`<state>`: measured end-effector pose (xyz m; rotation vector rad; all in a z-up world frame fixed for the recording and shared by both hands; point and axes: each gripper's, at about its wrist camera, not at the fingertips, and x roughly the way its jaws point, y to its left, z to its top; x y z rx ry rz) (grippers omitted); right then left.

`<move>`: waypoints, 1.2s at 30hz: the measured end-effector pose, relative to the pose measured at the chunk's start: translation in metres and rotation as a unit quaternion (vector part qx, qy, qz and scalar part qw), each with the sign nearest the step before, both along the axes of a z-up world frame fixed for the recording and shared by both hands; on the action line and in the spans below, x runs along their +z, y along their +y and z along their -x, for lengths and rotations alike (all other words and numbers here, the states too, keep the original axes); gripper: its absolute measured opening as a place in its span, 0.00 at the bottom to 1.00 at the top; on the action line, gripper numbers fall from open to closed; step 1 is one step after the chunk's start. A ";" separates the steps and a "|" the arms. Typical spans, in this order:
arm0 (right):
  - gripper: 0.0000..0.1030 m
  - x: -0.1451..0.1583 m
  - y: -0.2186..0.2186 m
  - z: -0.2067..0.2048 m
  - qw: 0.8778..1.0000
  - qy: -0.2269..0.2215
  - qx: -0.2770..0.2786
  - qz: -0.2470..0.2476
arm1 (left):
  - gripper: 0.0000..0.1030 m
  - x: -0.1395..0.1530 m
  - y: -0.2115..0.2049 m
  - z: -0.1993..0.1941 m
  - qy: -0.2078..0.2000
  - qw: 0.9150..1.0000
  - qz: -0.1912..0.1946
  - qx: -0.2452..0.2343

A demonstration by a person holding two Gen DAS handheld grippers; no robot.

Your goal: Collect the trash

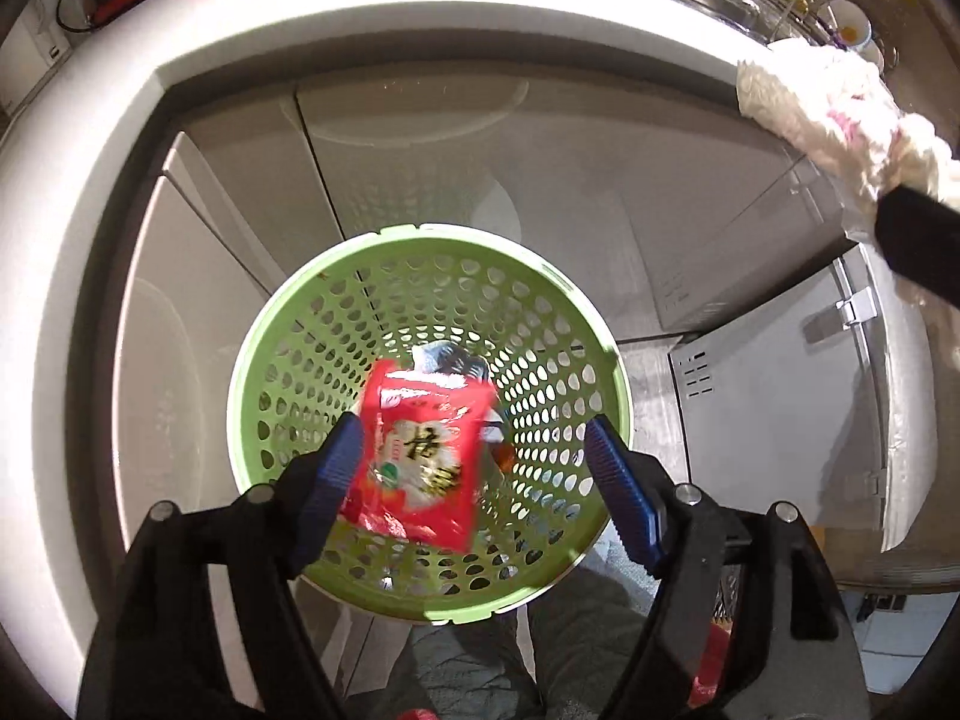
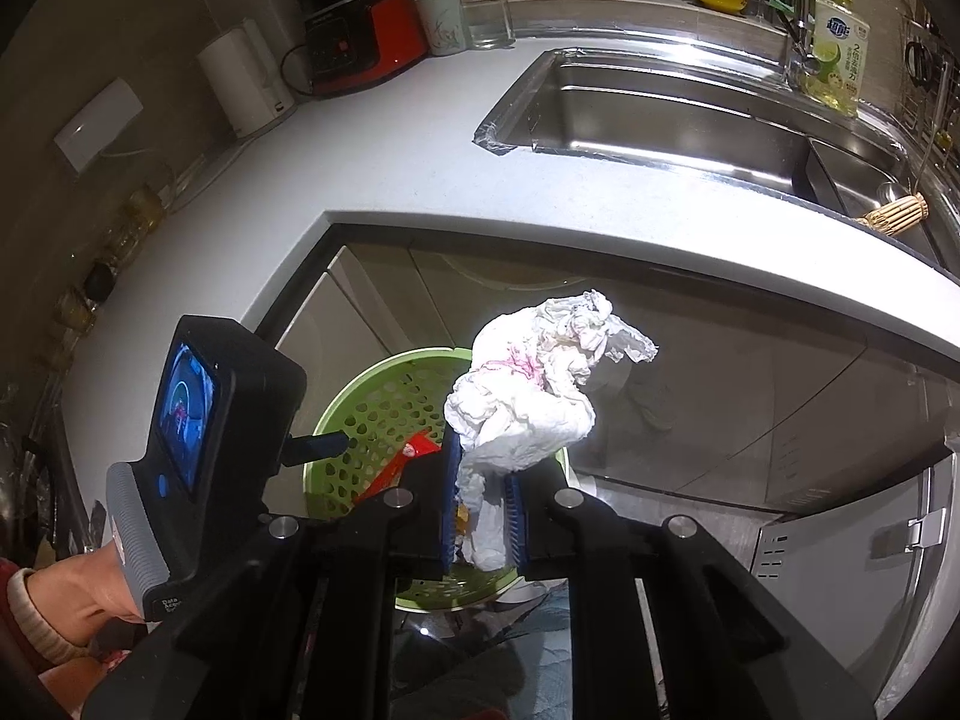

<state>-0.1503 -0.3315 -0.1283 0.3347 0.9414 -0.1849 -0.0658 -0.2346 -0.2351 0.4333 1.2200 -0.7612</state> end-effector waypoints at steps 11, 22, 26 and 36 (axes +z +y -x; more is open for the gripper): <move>0.16 -0.002 -0.001 -0.009 1.000 0.000 0.015 0.004 | 0.74 0.025 0.018 -0.009 -0.024 1.000 0.002 0.018; 0.16 -0.069 0.017 -0.036 0.996 0.047 0.064 -0.038 | 0.82 0.070 0.063 -0.023 -0.095 0.993 -0.007 0.068; 0.34 -0.101 0.034 -0.051 0.991 0.076 0.091 -0.058 | 0.82 0.076 0.076 -0.033 -0.103 0.991 -0.010 0.086; 0.90 -0.116 0.050 -0.060 0.990 0.100 0.088 -0.038 | 0.82 0.074 0.090 -0.045 -0.096 0.989 -0.011 0.112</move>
